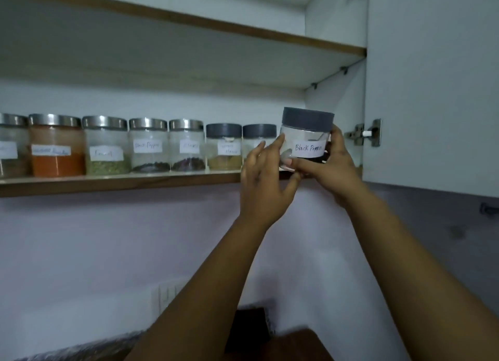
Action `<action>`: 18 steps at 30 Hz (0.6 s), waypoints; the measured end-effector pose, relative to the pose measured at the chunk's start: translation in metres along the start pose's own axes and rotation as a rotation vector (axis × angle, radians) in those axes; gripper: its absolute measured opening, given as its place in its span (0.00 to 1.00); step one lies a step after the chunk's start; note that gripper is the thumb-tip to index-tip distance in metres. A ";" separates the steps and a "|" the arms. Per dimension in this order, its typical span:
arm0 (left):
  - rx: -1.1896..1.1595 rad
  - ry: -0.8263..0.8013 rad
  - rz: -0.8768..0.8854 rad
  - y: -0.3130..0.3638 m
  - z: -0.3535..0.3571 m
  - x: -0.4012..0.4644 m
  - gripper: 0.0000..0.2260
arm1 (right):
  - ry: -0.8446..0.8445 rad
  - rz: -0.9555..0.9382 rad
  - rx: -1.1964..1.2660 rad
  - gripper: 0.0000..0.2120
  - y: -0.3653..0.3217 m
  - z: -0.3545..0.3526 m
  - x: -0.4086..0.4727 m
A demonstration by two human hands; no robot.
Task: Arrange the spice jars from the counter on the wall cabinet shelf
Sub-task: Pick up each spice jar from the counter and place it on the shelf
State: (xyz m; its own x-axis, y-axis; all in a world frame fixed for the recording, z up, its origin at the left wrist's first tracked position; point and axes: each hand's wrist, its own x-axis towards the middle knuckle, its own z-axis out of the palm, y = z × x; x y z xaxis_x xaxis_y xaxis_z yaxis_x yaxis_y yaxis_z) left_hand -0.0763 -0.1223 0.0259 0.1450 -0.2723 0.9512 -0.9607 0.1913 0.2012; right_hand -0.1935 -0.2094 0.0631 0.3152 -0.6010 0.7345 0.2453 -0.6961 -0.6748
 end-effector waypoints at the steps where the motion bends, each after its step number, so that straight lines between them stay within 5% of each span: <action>1: 0.086 0.021 0.034 -0.003 0.005 0.010 0.29 | -0.001 -0.003 -0.043 0.51 0.000 -0.004 0.012; 7: 0.607 0.254 0.134 -0.057 0.031 0.014 0.08 | -0.185 0.179 -0.484 0.51 0.031 -0.014 0.078; 14: 0.874 0.286 0.245 -0.074 0.044 0.003 0.12 | -0.327 0.279 -0.514 0.52 0.049 -0.011 0.109; 18: 0.911 0.297 0.296 -0.079 0.044 0.004 0.13 | -0.379 0.302 -0.486 0.42 0.051 -0.013 0.113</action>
State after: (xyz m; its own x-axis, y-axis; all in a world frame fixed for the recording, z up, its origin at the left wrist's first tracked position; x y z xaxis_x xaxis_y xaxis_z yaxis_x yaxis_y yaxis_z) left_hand -0.0098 -0.1798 0.0030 -0.1958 -0.0601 0.9788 -0.7648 -0.6153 -0.1908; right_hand -0.1574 -0.3186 0.1128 0.6256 -0.6794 0.3834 -0.3151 -0.6697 -0.6725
